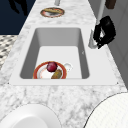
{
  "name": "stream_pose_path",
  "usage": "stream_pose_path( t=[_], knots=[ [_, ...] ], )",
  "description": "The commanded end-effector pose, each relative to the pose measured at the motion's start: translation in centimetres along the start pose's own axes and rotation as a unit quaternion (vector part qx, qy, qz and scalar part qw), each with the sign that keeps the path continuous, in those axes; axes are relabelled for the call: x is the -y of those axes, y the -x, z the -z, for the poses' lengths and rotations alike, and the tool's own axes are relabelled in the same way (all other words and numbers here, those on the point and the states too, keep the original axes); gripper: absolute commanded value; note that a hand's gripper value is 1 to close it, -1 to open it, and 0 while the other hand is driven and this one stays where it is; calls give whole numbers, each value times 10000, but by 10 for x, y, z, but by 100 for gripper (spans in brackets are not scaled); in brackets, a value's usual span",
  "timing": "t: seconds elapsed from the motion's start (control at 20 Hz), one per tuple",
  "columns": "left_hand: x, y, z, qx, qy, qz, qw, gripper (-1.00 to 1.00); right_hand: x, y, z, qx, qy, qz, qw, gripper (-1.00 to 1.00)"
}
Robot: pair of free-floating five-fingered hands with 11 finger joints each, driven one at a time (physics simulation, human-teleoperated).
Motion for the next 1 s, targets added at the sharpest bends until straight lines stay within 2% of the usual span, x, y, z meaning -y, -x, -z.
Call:
stream_pose_path(
  t=[0.0, 0.1, 0.2, 0.45, 0.55, 0.85, 0.95],
  knots=[
    [0, 0, 0, 0, 0, 0, 10000, 0, 16, -18, -10, 111, 41, -75, 9999, 100],
    [0, 0, 0, 0, 0, 0, 10000, 0, 8, -17, -11, -80, 205, -298, 9993, 100],
    [0, 0, 0, 0, 0, 0, 10000, 0, 5, -17, -10, -200, 367, -418, 9983, 100],
    [0, 0, 0, 0, 0, 0, 10000, 0, 4, -22, -13, -313, 590, -531, 9964, 100],
    [0, 0, 0, 0, 0, 0, 10000, 0, 5, -27, -13, -417, 609, -662, 9951, 100],
    [0, 0, 0, 0, 0, 0, 10000, 0, 3, -45, -16, -959, 833, -962, 9872, 100],
    [0, 0, 0, 0, 0, 0, 10000, 0, 4, -54, -18, -1239, 816, -1140, 9823, 100]
  ],
)
